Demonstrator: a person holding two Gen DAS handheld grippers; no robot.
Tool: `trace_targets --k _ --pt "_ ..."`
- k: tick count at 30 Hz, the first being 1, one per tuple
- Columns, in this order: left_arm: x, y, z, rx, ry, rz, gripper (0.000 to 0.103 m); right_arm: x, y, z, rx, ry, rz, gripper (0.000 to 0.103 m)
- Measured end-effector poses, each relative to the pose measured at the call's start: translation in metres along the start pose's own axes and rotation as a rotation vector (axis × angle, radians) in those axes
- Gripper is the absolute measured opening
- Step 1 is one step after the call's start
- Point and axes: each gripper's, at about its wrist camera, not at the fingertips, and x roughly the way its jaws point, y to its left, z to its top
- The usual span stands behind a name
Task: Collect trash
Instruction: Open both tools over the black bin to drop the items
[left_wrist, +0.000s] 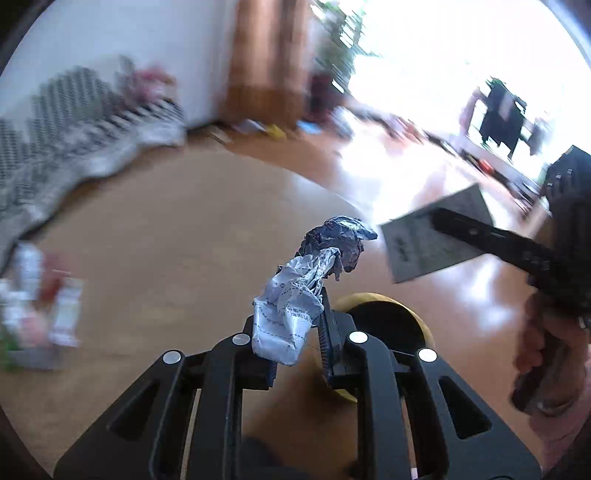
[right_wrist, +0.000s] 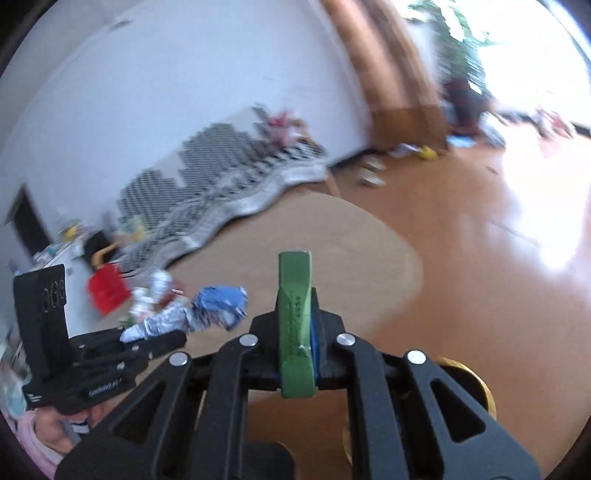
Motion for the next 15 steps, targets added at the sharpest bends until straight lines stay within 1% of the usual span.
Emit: trace_targets --k 1,2,3,5,7,8,9,10,12,15 --pt "0.027 -0.020 -0.003 0.006 0.060 -0.034 0.017 -0.001 -0.026 -0.011 0.037 0.020 -0.036 0.011" --pt "0.046 -0.034 -0.007 0.006 0.100 -0.056 0.017 -0.001 -0.040 -0.018 0.055 0.027 -0.063 0.011" --pt "0.065 -0.046 -0.011 0.009 0.139 -0.070 0.017 0.001 -0.065 -0.032 0.096 0.051 -0.110 0.011" --pt "0.107 -0.075 -0.027 0.021 0.217 -0.088 0.017 0.004 -0.104 -0.054 0.187 0.099 -0.136 0.011" --pt "0.129 -0.087 -0.042 0.036 0.255 -0.082 0.017 0.005 -0.135 -0.078 0.242 0.146 -0.165 0.011" --pt "0.145 -0.093 -0.053 0.045 0.303 -0.082 0.017 0.005 -0.144 -0.086 0.254 0.165 -0.173 0.011" --pt "0.152 -0.092 -0.055 0.027 0.335 -0.095 0.017 0.008 -0.153 -0.095 0.268 0.188 -0.181 0.011" --pt "0.158 -0.090 -0.056 0.004 0.351 -0.116 0.017 0.010 -0.160 -0.100 0.276 0.203 -0.184 0.011" --pt "0.164 -0.087 -0.055 -0.016 0.347 -0.108 0.017 0.013 -0.168 -0.111 0.295 0.224 -0.189 0.011" --pt "0.174 -0.080 -0.056 -0.043 0.380 -0.112 0.017 0.017 -0.177 -0.122 0.327 0.249 -0.185 0.011"
